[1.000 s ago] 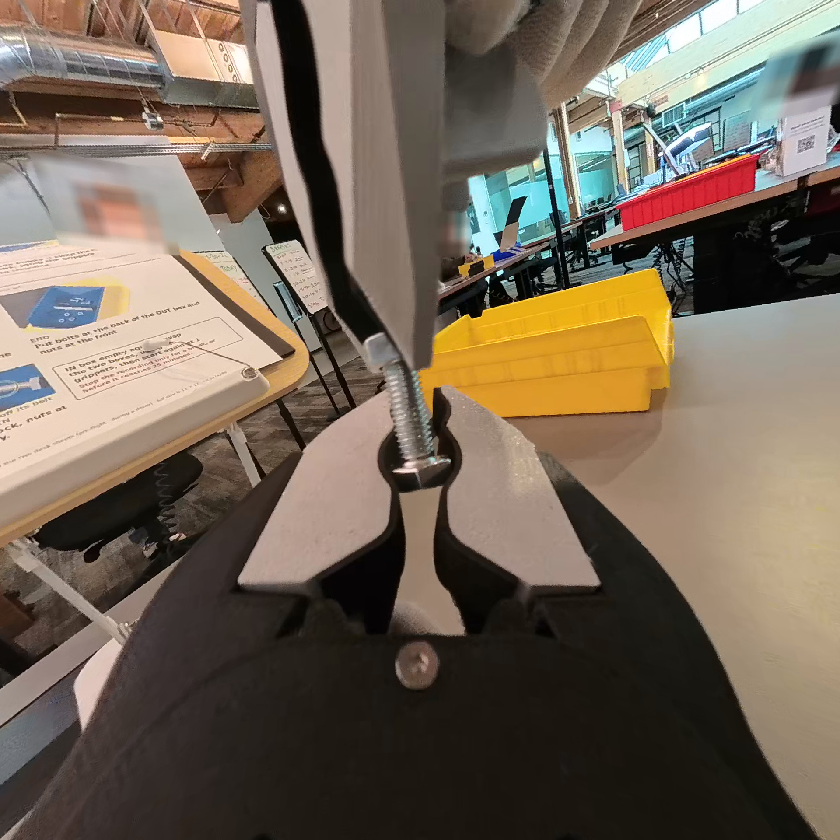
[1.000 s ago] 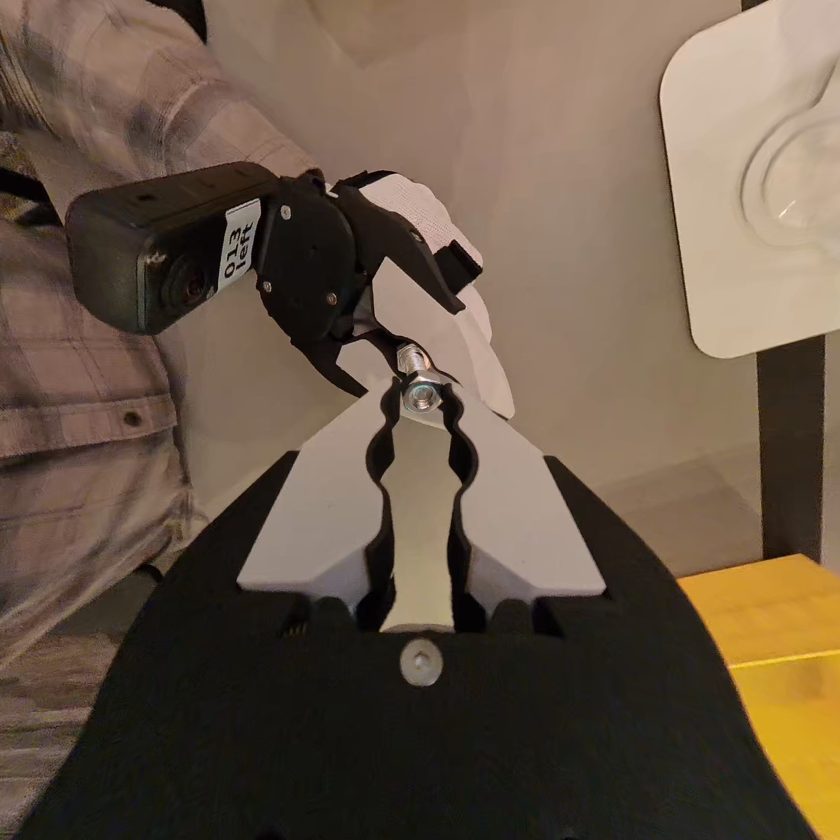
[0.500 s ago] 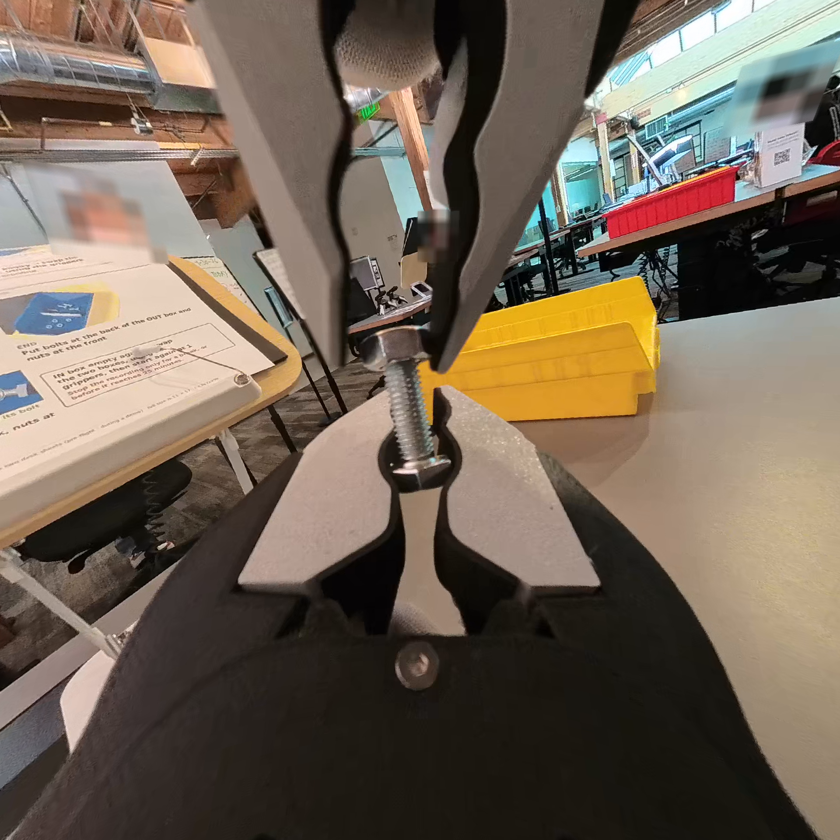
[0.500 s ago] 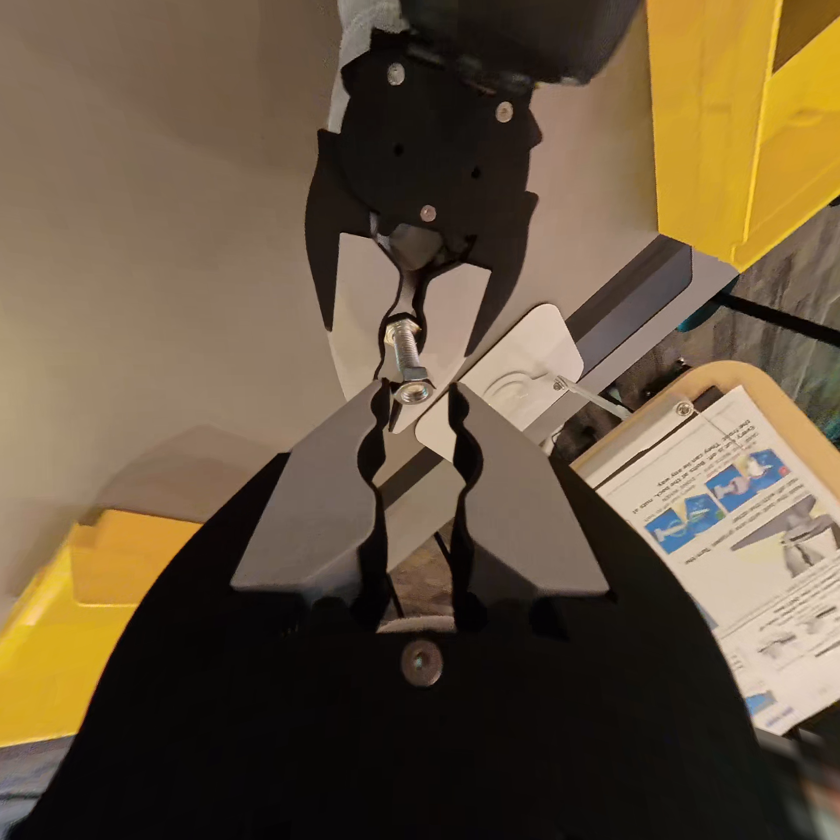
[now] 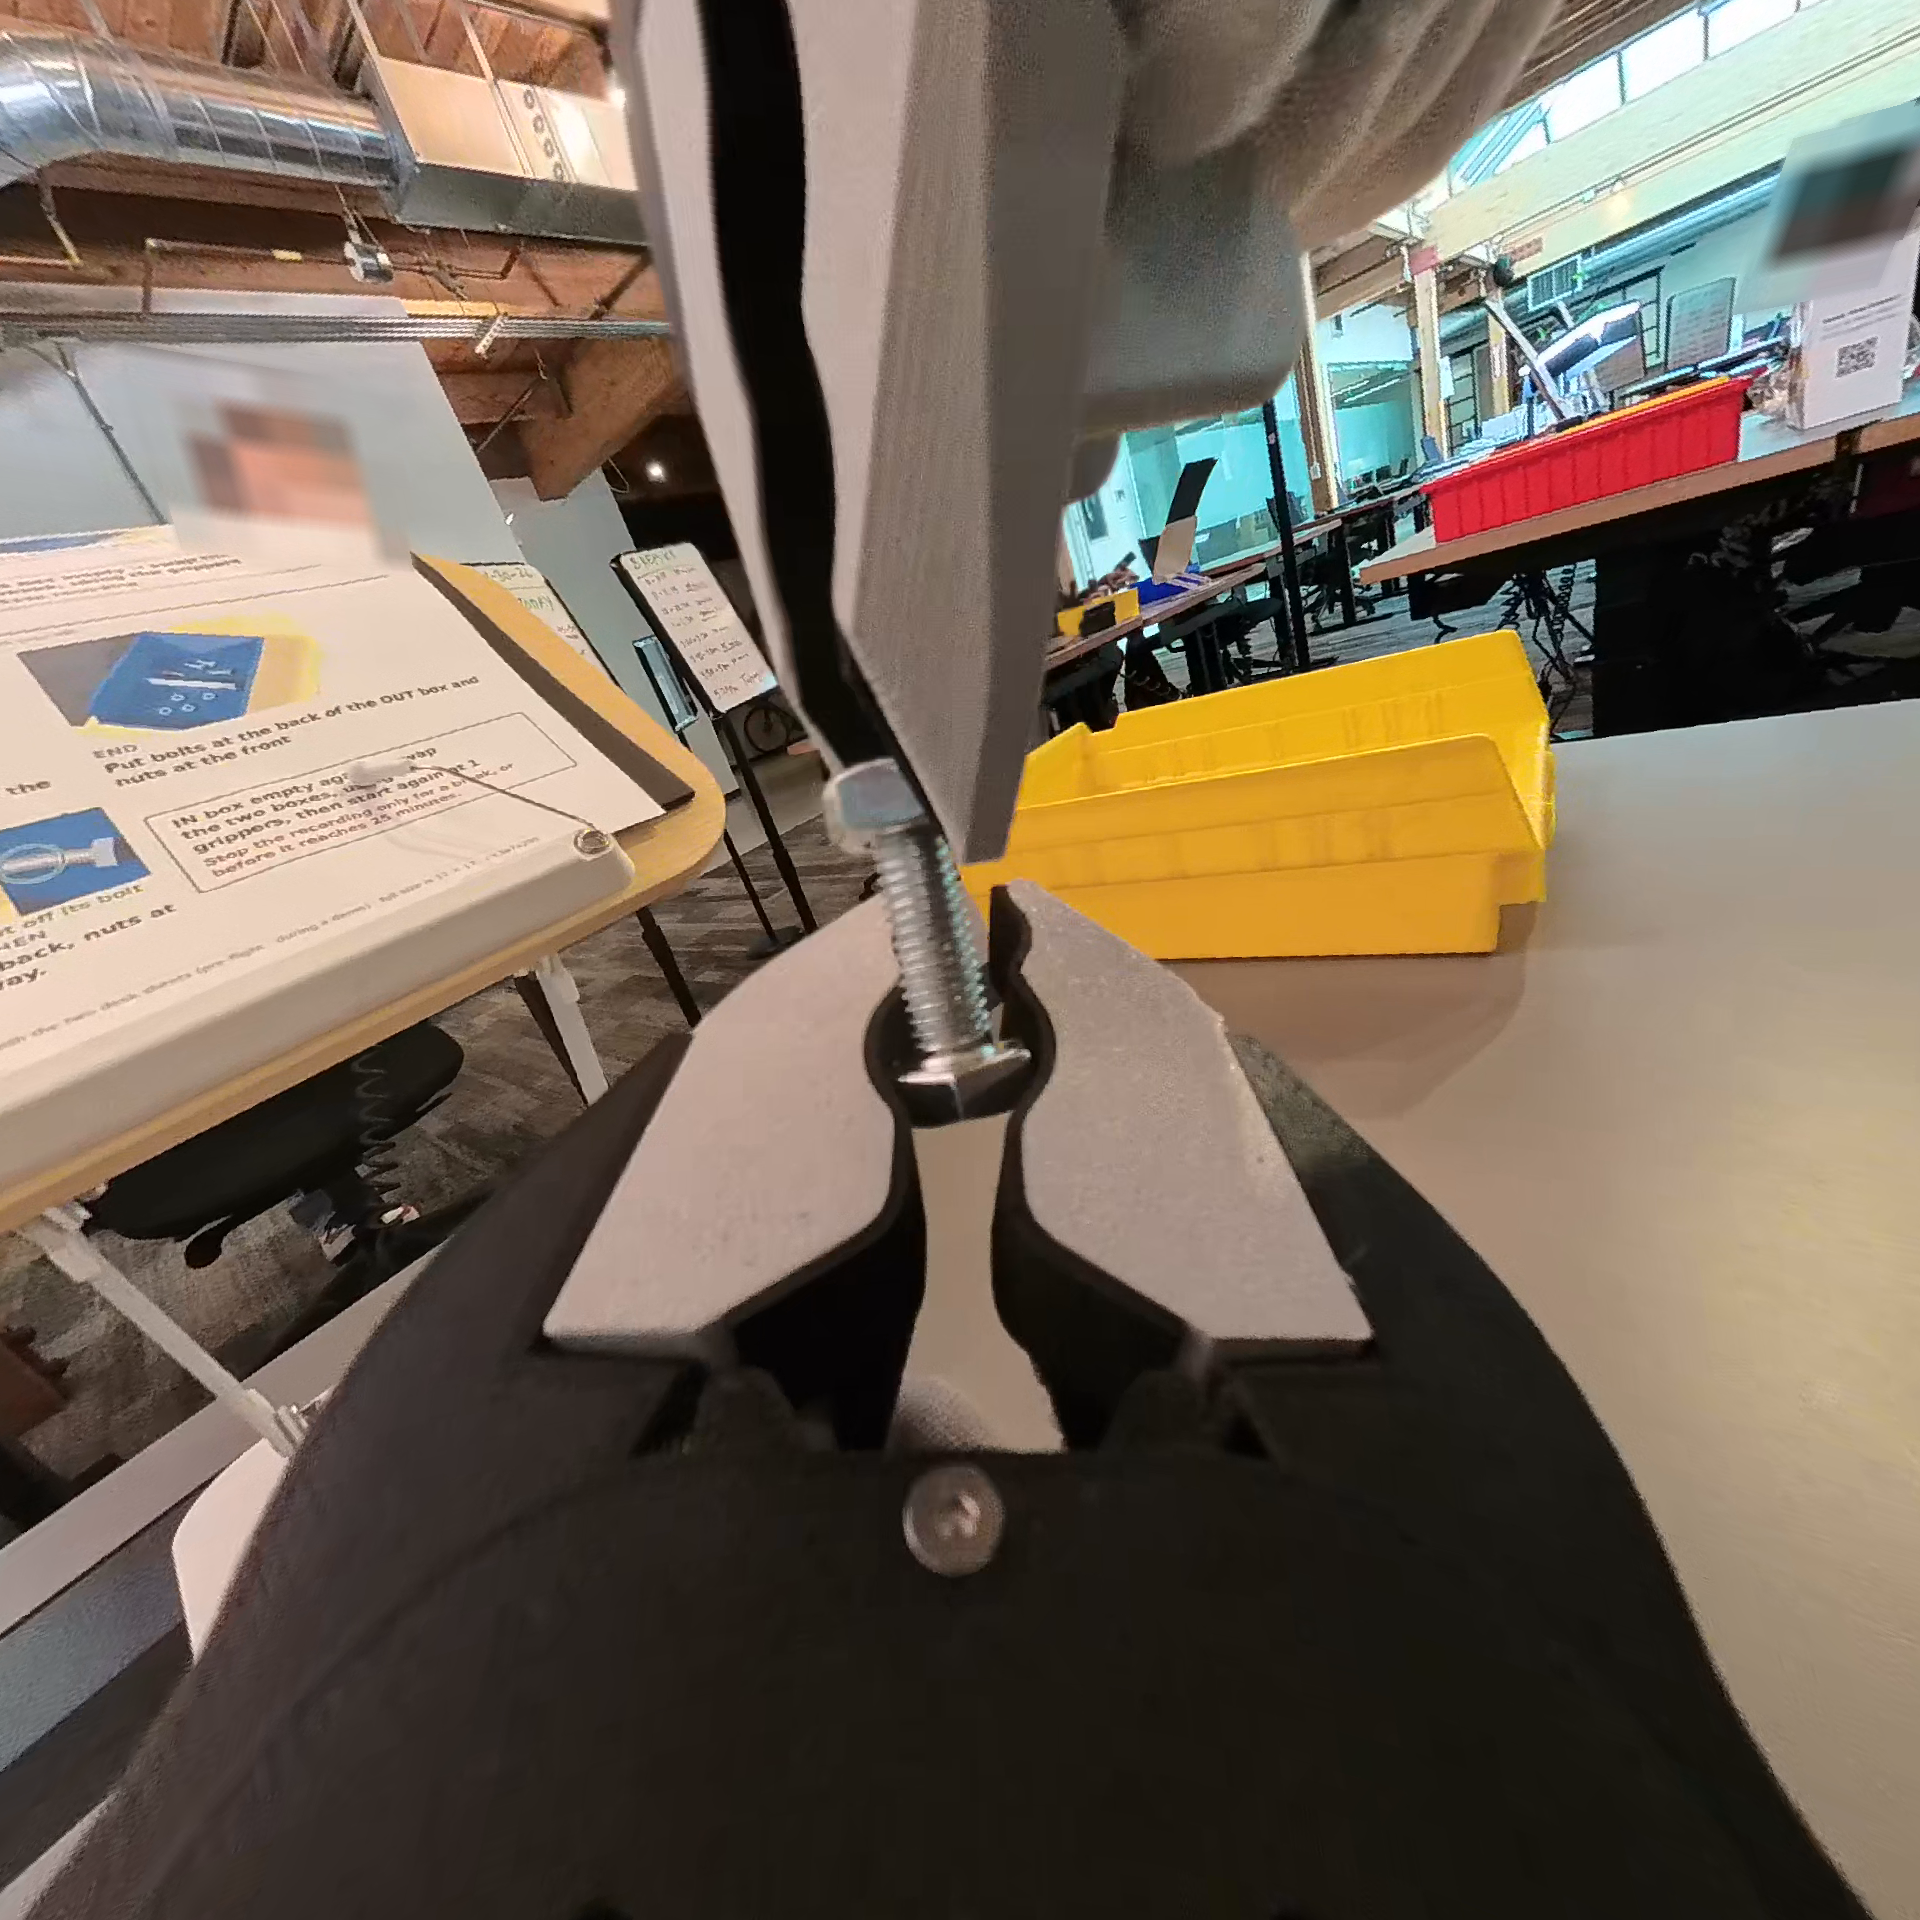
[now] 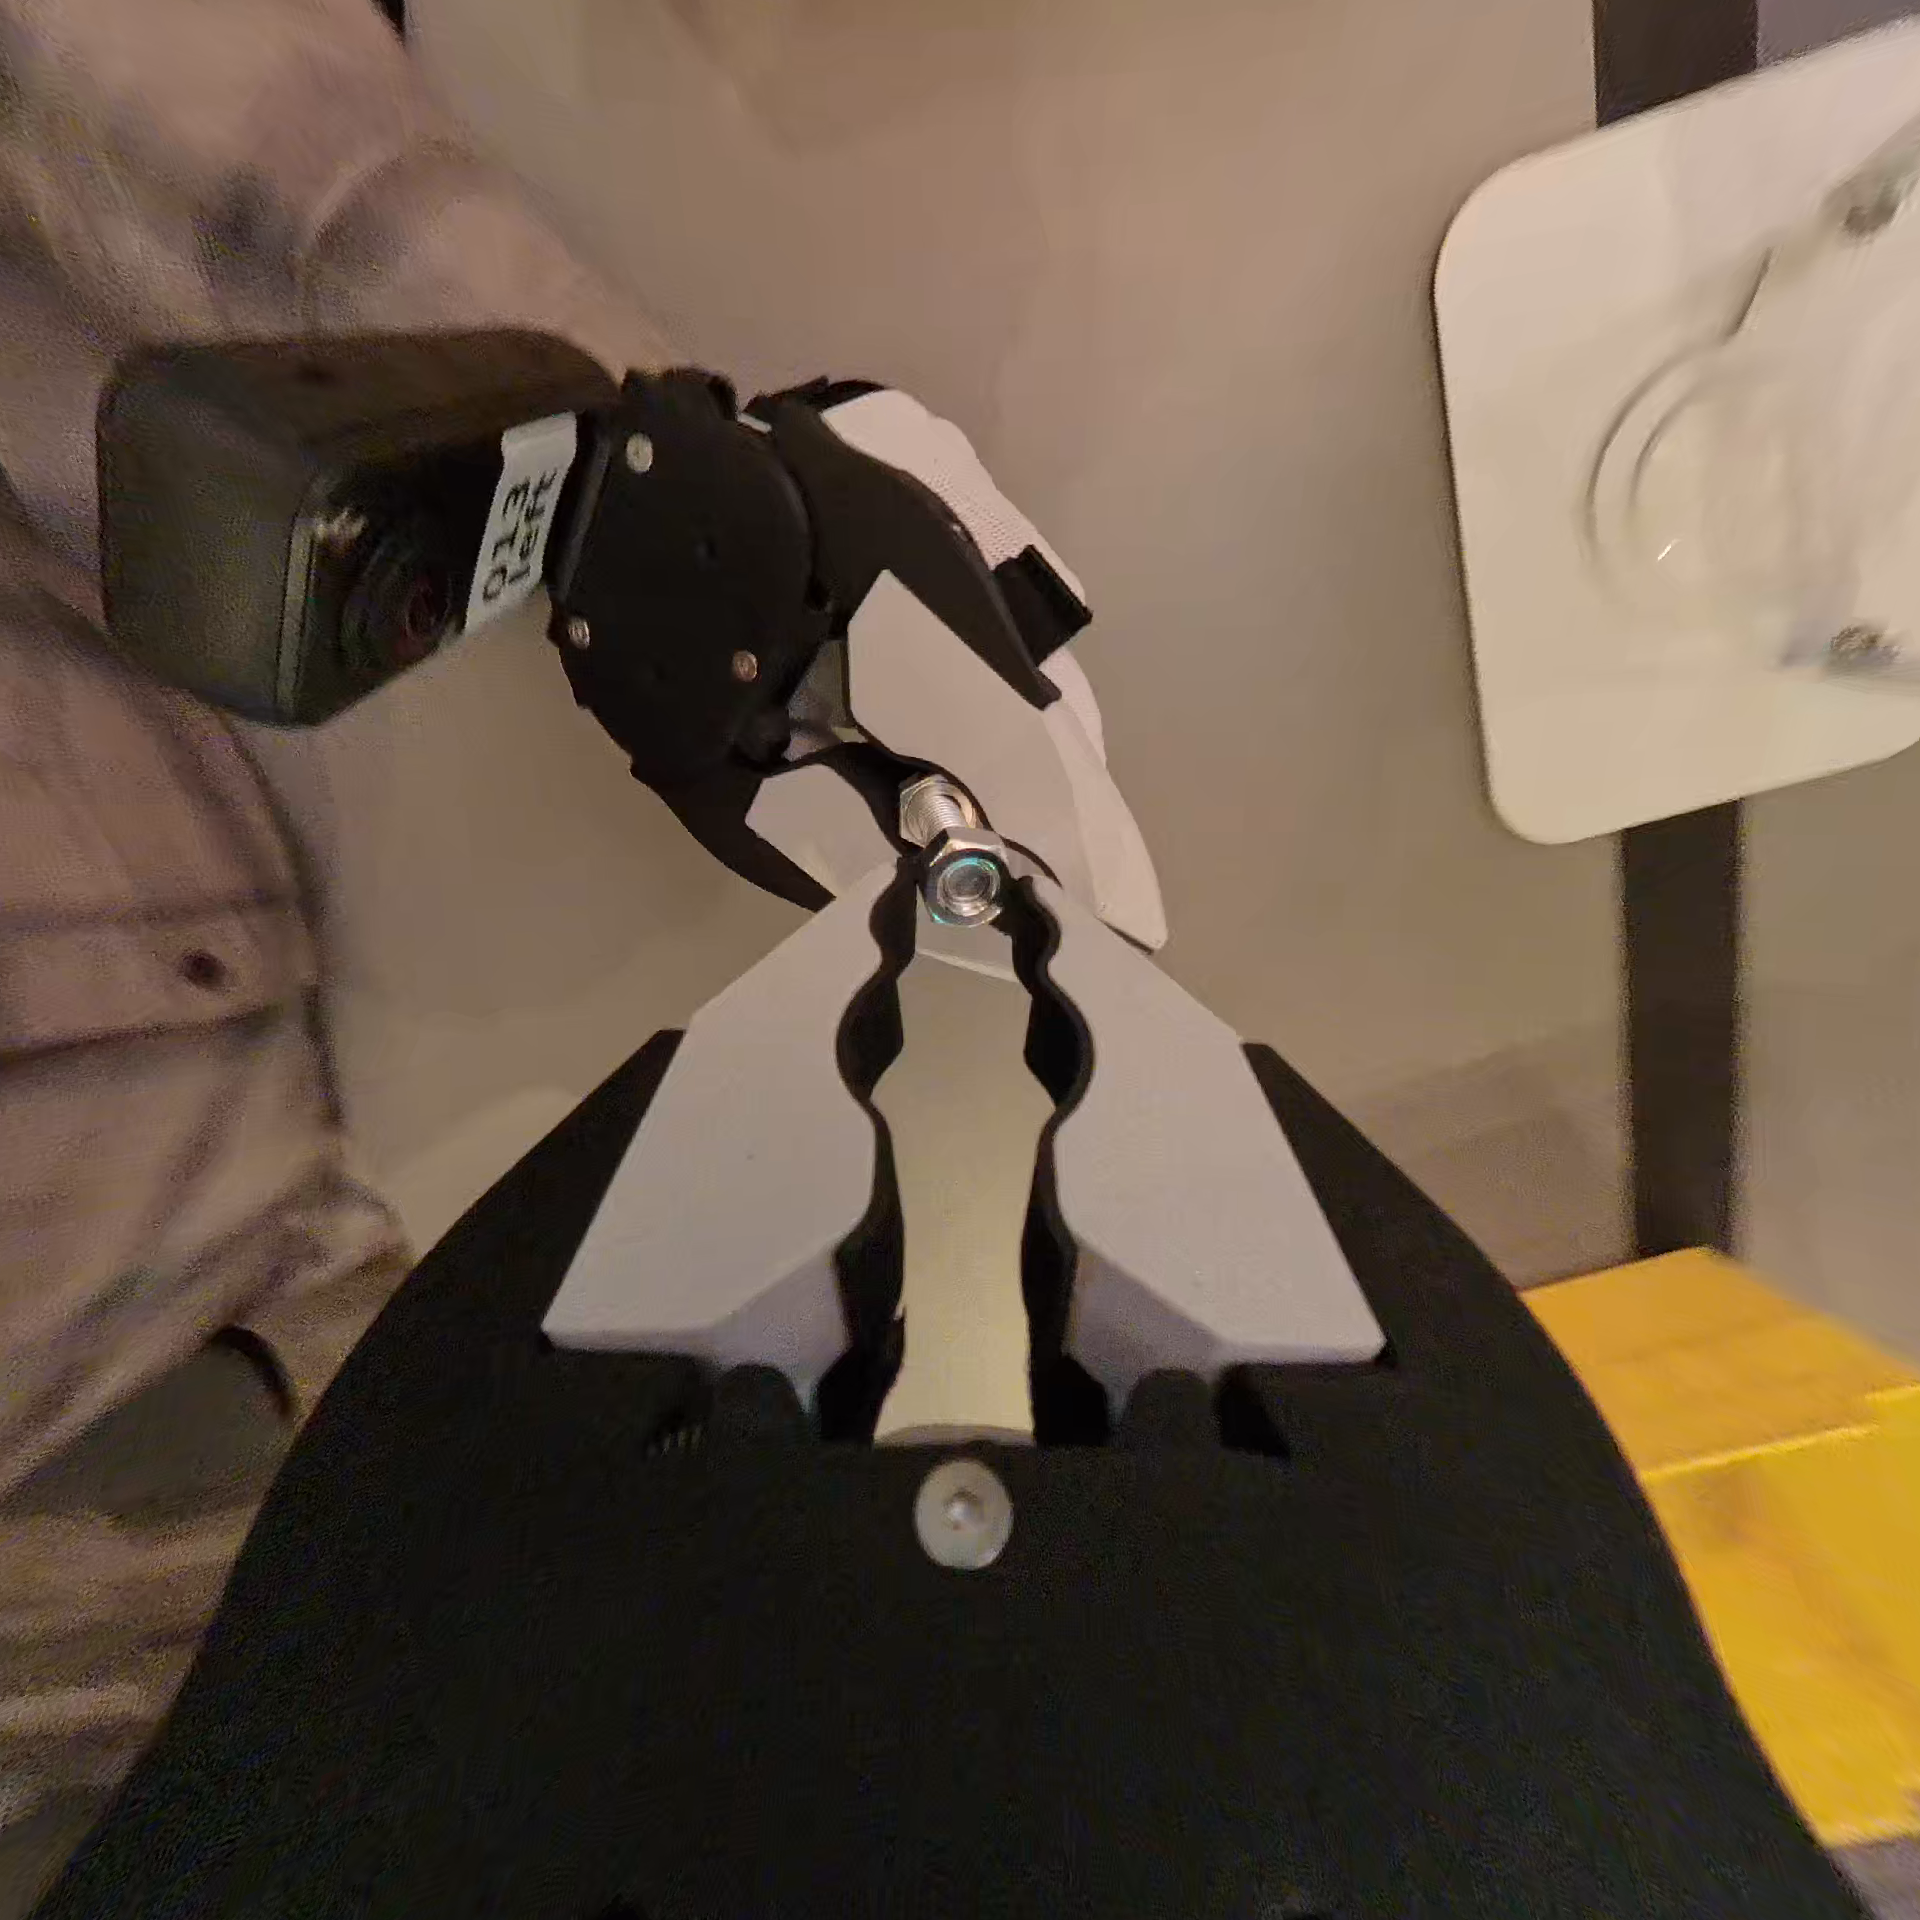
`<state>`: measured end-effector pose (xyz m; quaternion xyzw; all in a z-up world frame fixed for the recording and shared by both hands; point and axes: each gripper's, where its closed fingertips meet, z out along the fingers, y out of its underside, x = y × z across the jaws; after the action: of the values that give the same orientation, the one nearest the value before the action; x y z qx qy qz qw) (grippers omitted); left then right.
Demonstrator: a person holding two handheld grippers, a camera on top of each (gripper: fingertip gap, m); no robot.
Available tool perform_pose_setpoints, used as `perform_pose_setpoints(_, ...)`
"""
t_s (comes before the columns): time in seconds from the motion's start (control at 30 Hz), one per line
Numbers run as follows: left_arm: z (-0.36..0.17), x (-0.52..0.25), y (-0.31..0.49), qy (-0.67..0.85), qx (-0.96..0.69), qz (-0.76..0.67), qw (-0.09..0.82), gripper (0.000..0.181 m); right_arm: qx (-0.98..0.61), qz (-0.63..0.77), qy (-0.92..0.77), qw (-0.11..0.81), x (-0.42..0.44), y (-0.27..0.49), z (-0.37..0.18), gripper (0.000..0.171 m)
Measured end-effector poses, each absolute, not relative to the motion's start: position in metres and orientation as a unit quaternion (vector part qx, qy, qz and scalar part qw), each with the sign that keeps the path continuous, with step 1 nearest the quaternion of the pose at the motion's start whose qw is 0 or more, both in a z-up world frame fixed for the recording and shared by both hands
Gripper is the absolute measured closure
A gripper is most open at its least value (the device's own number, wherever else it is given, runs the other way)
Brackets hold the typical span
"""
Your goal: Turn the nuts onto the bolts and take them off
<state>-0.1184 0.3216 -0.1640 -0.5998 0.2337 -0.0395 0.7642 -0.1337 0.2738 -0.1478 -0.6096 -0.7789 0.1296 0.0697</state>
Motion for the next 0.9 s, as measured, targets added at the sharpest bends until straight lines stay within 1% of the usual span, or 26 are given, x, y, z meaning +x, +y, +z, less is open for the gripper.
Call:
perform_pose_setpoints(0.1, -0.166, -0.115, 0.321, 0.243, -0.599, -0.035, 0.762, 0.172, -0.624, 0.14, -0.767, 0.053, -0.13, 0.275, -0.15, 0.154)
perform_pose_setpoints(0.13, -0.165, -0.115, 0.32, 0.244, -0.597, -0.038, 0.764, 0.172, -0.603, 0.131, -0.785, 0.062, -0.13, 0.276, -0.15, 0.149)
perform_pose_setpoints(0.17, -0.164, -0.115, 0.32, 0.244, -0.596, -0.037, 0.764, 0.172, -0.571, 0.114, -0.809, 0.076, -0.13, 0.278, -0.149, 0.129)
perform_pose_setpoints(0.2, -0.164, -0.116, 0.32, 0.244, -0.596, -0.038, 0.764, 0.172, -0.536, 0.091, -0.834, 0.094, -0.13, 0.281, -0.147, 0.117)
perform_pose_setpoints(0.23, -0.163, -0.117, 0.321, 0.242, -0.597, -0.041, 0.764, 0.172, -0.494, 0.079, -0.859, 0.111, -0.132, 0.281, -0.143, 0.116)
perform_pose_setpoints(0.33, -0.164, -0.117, 0.321, 0.242, -0.597, -0.046, 0.763, 0.172, -0.354, 0.04, -0.92, 0.163, -0.137, 0.279, -0.133, 0.121)
perform_pose_setpoints(0.43, -0.164, -0.114, 0.319, 0.246, -0.595, -0.048, 0.763, 0.172, -0.228, -0.022, -0.953, 0.197, -0.139, 0.284, -0.133, 0.133)
perform_pose_setpoints(0.57, -0.163, -0.113, 0.319, 0.247, -0.594, -0.05, 0.764, 0.172, -0.13, -0.052, -0.969, 0.202, -0.136, 0.28, -0.139, 0.141)
perform_pose_setpoints(0.73, -0.163, -0.113, 0.318, 0.247, -0.594, -0.052, 0.764, 0.172, -0.093, -0.066, -0.973, 0.203, -0.133, 0.279, -0.144, 0.156)
perform_pose_setpoints(0.83, -0.163, -0.113, 0.319, 0.247, -0.595, -0.049, 0.763, 0.172, -0.113, -0.062, -0.971, 0.2, -0.132, 0.28, -0.144, 0.156)
perform_pose_setpoints(0.9, -0.164, -0.114, 0.319, 0.246, -0.595, -0.047, 0.763, 0.172, -0.165, -0.046, -0.967, 0.188, -0.131, 0.28, -0.145, 0.157)
